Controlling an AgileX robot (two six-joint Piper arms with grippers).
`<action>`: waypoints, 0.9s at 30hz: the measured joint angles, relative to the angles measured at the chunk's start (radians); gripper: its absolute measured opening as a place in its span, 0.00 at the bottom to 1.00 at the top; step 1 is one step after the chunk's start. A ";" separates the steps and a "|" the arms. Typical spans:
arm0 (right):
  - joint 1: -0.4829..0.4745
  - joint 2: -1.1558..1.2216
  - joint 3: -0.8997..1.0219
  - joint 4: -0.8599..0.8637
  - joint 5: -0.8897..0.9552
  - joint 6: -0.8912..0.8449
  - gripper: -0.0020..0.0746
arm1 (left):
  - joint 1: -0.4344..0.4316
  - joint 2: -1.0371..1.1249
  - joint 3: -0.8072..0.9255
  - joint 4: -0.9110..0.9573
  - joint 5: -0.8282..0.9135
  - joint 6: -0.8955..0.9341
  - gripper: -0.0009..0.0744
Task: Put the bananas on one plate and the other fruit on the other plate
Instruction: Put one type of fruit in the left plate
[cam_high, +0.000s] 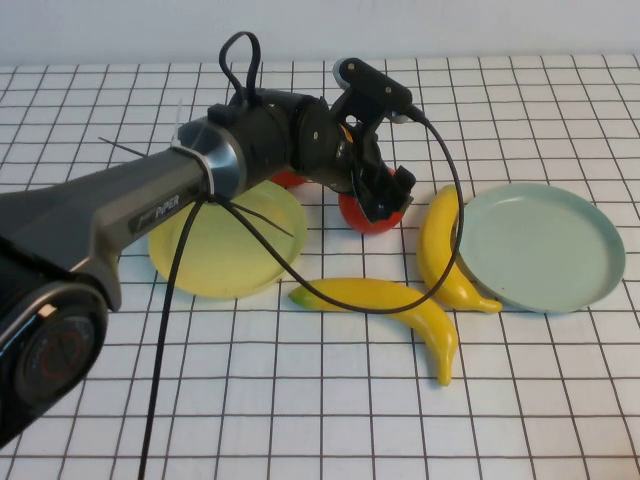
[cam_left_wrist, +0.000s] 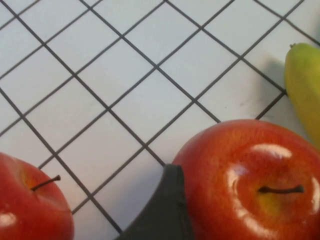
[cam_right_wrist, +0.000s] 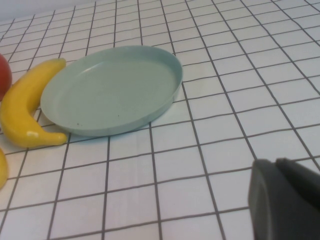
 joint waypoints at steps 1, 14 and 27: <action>0.000 0.000 0.000 0.000 0.000 0.000 0.01 | 0.000 0.005 0.000 0.000 0.000 0.000 0.88; 0.000 0.000 0.000 0.000 0.000 0.000 0.01 | 0.000 0.030 -0.006 0.002 -0.022 -0.004 0.87; 0.000 0.000 0.000 0.000 0.000 0.000 0.01 | -0.001 0.009 -0.006 0.077 0.003 -0.066 0.77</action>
